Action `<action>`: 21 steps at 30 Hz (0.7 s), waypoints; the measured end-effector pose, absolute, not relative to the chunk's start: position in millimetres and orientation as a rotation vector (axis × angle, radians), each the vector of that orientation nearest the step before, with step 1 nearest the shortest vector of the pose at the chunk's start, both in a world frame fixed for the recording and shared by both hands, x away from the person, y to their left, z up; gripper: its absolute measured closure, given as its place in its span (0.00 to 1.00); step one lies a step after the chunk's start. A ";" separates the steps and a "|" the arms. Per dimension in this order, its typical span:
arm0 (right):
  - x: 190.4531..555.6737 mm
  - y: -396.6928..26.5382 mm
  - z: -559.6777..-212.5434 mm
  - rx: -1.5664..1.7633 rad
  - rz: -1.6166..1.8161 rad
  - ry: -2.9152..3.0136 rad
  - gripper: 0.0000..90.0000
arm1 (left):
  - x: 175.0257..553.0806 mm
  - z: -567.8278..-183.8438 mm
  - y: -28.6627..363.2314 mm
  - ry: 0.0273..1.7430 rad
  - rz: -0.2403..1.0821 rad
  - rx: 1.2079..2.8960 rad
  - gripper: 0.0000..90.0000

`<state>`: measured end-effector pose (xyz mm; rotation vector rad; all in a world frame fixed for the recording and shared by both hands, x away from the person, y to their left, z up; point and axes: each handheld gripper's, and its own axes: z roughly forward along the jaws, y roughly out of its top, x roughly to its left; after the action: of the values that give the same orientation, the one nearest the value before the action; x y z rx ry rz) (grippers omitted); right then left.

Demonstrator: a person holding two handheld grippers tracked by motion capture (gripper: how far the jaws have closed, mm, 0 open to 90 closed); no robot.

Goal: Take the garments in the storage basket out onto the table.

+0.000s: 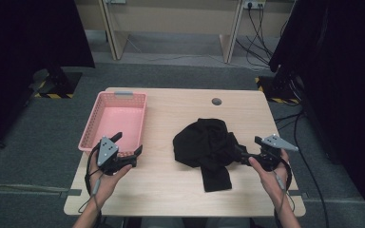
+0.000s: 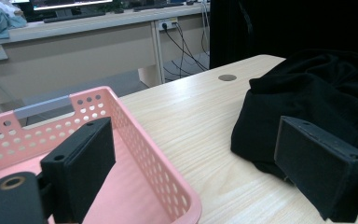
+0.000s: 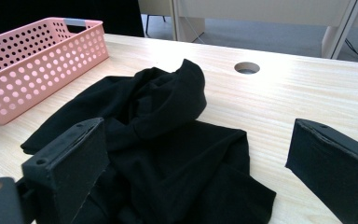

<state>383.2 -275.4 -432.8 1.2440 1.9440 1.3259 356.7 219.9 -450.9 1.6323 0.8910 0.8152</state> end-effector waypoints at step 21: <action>374.1 -292.2 -428.7 1.260 1.343 1.887 0.05 | 346.3 -452.0 240.6 0.926 0.839 1.608 0.13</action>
<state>374.1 -292.2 -428.7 1.2604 1.8873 1.3427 346.3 240.6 -452.0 1.6080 0.9262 0.8388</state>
